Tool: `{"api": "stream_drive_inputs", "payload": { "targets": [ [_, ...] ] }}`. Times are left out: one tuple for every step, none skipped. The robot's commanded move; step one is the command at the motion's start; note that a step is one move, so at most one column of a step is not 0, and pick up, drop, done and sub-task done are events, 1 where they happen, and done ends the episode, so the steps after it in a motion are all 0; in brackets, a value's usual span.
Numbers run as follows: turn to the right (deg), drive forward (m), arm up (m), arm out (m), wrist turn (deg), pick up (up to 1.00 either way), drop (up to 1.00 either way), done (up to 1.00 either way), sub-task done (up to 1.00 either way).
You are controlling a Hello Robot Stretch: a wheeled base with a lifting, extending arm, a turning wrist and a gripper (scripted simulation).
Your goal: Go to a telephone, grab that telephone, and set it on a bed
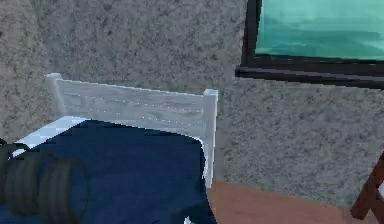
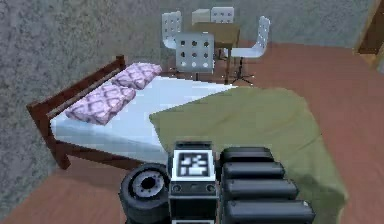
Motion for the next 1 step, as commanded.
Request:
{"api": "stream_drive_inputs", "payload": {
  "targets": [
    [-45.0, 0.00, 0.00, 0.00, 0.0, 0.00, 0.00, 0.00, 0.00]
  ]
}}
